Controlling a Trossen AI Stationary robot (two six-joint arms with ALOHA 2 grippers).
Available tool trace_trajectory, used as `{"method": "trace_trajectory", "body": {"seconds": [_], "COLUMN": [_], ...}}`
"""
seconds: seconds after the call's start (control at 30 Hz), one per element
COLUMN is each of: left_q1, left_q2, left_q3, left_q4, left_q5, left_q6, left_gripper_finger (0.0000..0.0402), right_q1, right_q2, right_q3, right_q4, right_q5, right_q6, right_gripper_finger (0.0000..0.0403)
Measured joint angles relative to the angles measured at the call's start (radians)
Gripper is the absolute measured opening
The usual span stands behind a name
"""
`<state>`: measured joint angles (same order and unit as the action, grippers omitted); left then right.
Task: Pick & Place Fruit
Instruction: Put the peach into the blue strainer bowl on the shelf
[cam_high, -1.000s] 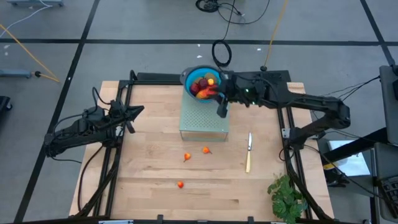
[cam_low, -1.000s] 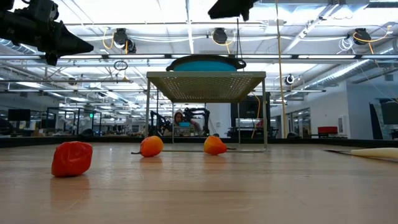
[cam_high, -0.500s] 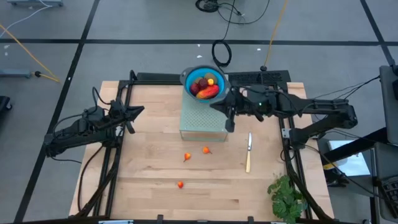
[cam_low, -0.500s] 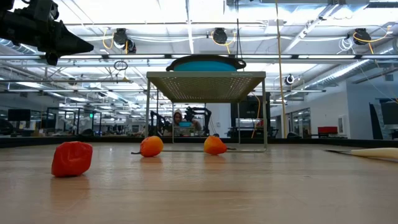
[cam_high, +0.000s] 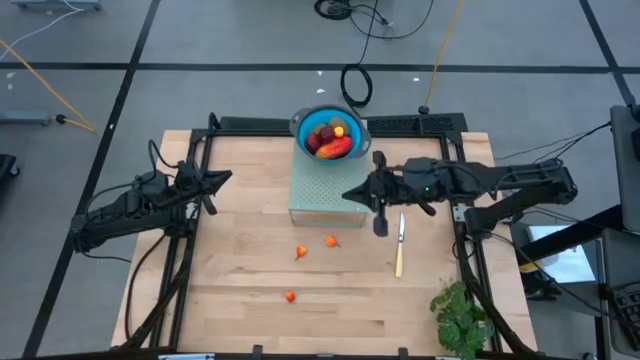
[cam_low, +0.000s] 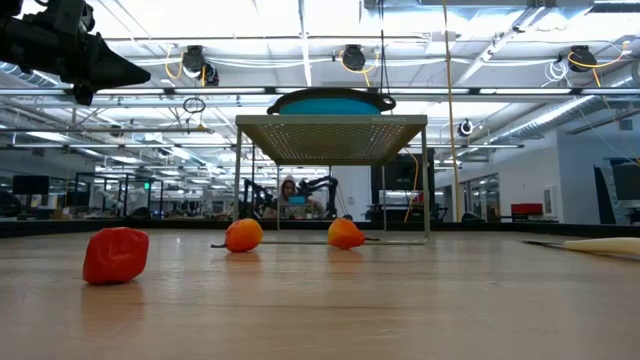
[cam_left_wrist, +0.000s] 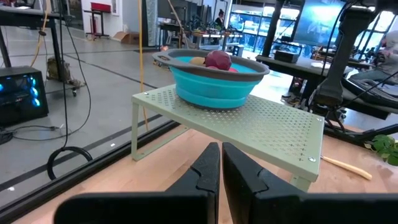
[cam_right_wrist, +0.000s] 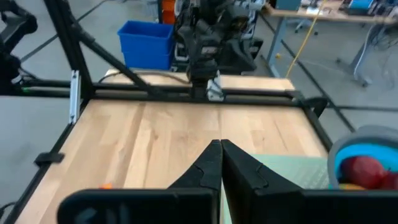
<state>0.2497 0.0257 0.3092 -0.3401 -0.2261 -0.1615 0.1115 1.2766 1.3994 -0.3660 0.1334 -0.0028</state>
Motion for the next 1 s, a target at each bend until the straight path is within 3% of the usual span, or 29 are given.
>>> {"method": "trace_trajectory", "body": {"seconds": [0.17,0.3,0.53,1.0], "left_q1": [0.0,0.0,0.0,0.0], "left_q2": [0.0,0.0,0.0,0.0], "left_q3": [0.0,0.0,0.0,0.0], "left_q4": [0.0,0.001,0.0,-0.002], "left_q5": [0.0,0.0,0.0,0.0], "left_q6": [-0.013,-0.029,-0.031,-0.032], "left_gripper_finger": [0.0017,0.0017,0.0017,0.0017], "right_q1": [0.033,0.072,0.135,0.139], "right_q2": [-0.007,0.008,0.032,0.047], "right_q3": [0.0,-0.008,-0.107,-0.364], "right_q4": [-0.045,-0.063,-0.034,0.228], "right_q5": [-0.017,-0.094,-0.11,-0.076], "right_q6": [0.039,0.069,0.105,0.151], "right_gripper_finger": [0.0001,0.0001,0.0001,0.0002]}}
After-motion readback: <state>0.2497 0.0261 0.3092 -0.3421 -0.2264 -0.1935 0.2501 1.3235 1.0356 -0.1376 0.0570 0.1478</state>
